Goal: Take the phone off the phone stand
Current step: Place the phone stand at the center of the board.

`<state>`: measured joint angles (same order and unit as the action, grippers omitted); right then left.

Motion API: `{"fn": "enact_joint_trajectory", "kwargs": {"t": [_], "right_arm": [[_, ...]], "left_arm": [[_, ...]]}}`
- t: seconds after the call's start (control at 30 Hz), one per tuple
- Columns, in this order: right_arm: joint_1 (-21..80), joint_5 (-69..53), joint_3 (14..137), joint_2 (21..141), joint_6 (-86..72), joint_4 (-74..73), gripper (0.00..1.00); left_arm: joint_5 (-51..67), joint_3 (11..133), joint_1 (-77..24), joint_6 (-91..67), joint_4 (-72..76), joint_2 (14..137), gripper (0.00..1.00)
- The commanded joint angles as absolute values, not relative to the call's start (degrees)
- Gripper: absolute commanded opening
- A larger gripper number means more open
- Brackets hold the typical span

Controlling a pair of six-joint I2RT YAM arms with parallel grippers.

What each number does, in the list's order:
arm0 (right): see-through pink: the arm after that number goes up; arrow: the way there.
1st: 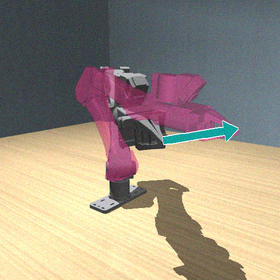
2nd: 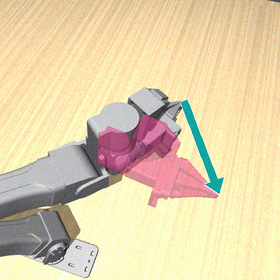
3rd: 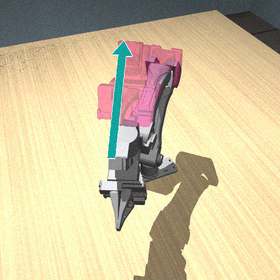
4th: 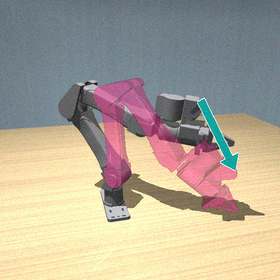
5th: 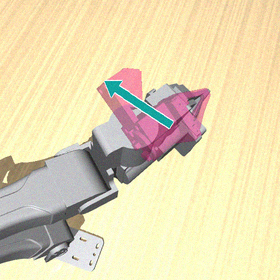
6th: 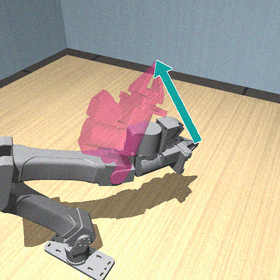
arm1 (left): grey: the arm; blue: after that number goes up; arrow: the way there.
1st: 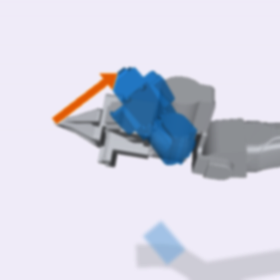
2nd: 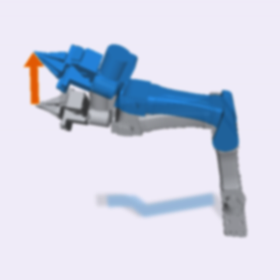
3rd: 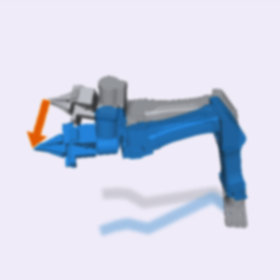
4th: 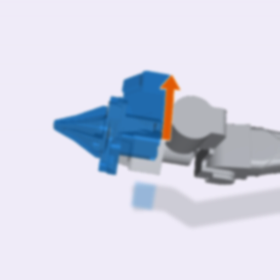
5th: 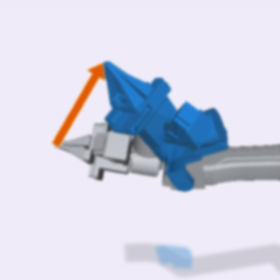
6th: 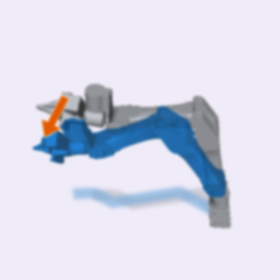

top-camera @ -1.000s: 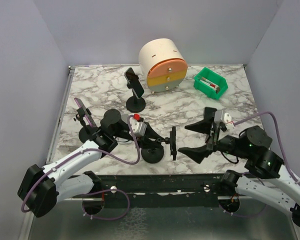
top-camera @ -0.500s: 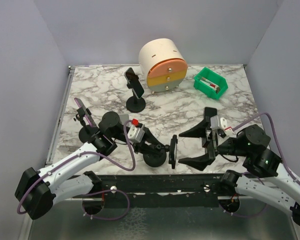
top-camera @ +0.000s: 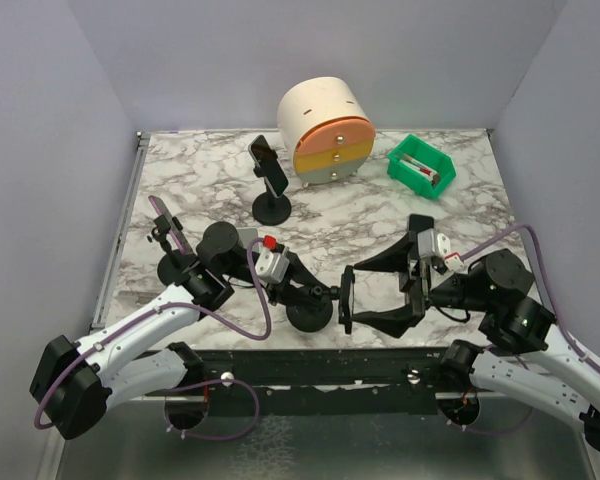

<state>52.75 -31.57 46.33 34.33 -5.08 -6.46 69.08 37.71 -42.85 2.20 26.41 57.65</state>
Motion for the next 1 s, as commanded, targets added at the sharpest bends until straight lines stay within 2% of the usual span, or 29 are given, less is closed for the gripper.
{"fn": "enact_joint_trajectory", "kwargs": {"t": [0.0, 0.3, 0.5, 0.97], "right_arm": [[52.94, -28.95, 45.23, 32.69, -5.47, -6.57, 1.0], [52.95, -26.48, 42.28, 31.67, -7.15, -4.55, 1.0], [52.97, -25.72, 38.6, 31.4, -10.27, 3.35, 1.0], [53.0, -26.37, 39.21, 33.74, -10.3, 7.8, 1.0]], "left_arm": [[68.58, 40.96, -43.24, 3.85, 31.99, 54.84, 0.0], [68.28, 40.84, -43.25, 3.88, 31.92, 53.77, 0.0], [68.04, 41.4, -43.24, 3.78, 31.97, 54.49, 0.0], [66.39, 41.57, -43.25, 3.47, 31.99, 54.79, 0.0]]}}
